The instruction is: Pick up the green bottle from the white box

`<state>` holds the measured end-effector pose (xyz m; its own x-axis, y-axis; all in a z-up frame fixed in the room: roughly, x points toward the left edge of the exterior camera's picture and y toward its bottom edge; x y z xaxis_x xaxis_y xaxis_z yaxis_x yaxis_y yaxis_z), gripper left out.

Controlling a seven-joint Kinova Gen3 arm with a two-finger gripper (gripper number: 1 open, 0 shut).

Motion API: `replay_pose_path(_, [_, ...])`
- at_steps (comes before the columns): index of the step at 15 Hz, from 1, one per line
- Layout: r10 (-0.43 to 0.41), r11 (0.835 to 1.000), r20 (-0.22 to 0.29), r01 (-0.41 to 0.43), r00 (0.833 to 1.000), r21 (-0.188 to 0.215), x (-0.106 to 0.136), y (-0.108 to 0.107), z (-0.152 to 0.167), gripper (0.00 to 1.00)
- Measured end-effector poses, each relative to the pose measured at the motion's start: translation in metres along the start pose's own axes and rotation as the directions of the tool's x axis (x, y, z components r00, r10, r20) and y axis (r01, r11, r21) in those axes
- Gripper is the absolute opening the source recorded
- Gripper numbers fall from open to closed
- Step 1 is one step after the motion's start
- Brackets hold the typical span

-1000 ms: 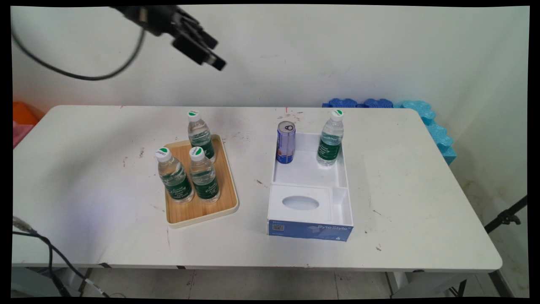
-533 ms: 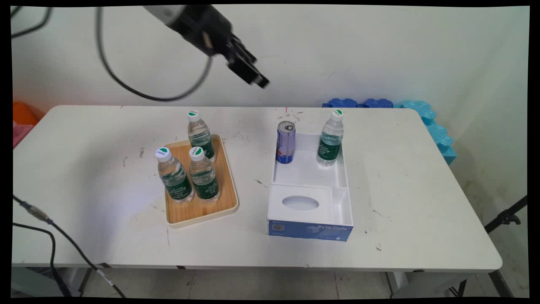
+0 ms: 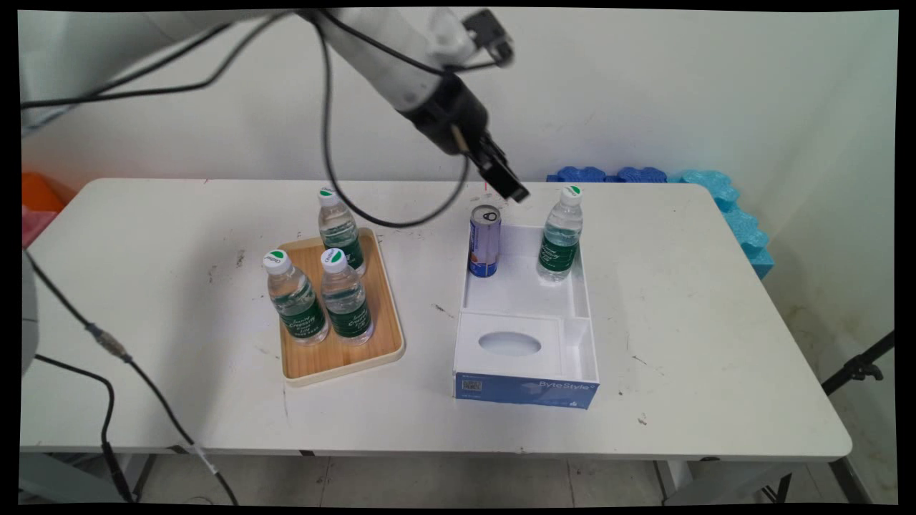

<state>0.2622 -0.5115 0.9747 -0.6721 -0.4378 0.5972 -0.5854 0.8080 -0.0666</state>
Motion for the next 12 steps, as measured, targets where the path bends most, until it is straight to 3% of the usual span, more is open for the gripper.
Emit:
replay_pose_path(3, [-0.012, 1.0, 0.005, 0.012, 1.0, -0.007, 0.011, 0.006, 0.039, 1.0])
replay_pose_path(12, [-0.056, 0.998, 0.013, 0.056, 0.998, -0.008, 0.023, 0.009, 0.117, 1.0])
